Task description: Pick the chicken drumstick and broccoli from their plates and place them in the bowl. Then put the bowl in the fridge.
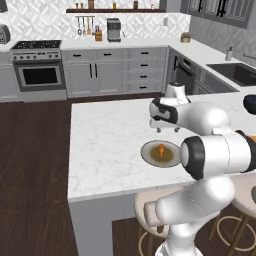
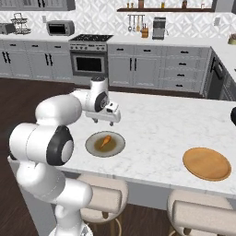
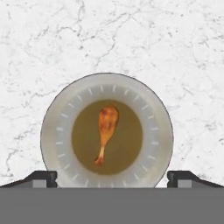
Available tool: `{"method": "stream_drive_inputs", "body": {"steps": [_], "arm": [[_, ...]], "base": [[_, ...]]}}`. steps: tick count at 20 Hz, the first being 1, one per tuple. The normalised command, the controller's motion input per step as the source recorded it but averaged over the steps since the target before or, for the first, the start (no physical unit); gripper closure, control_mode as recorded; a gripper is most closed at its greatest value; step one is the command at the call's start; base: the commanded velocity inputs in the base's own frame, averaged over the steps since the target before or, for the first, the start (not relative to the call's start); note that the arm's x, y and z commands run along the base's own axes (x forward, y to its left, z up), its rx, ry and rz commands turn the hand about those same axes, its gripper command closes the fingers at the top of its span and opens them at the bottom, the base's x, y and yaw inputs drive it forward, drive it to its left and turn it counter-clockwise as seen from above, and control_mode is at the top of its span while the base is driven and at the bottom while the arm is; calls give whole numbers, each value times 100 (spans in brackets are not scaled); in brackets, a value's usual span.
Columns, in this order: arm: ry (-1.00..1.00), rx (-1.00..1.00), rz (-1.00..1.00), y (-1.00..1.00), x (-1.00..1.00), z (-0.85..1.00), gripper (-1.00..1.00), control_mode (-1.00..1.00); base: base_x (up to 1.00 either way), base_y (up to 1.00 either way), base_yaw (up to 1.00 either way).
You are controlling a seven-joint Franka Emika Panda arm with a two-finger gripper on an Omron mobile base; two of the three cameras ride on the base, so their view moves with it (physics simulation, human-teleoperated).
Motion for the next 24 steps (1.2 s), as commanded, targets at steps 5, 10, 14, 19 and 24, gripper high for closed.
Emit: {"method": "stream_drive_inputs", "body": {"steps": [5, 10, 14, 19, 24], "arm": [[-4, 0, 1, 1, 6, -62, -100, -100], [-5, 0, 5, 1, 16, -62, -100, -100], [-2, 0, 3, 0, 10, -59, -100, -100], [0, 0, 2, 0, 6, -58, -100, -100], [-6, 2, 8, 0, 37, -39, -100, -100]], "base": [[0, 0, 0], [0, 0, 0], [0, 0, 0], [0, 0, 0], [0, 0, 0]]}}
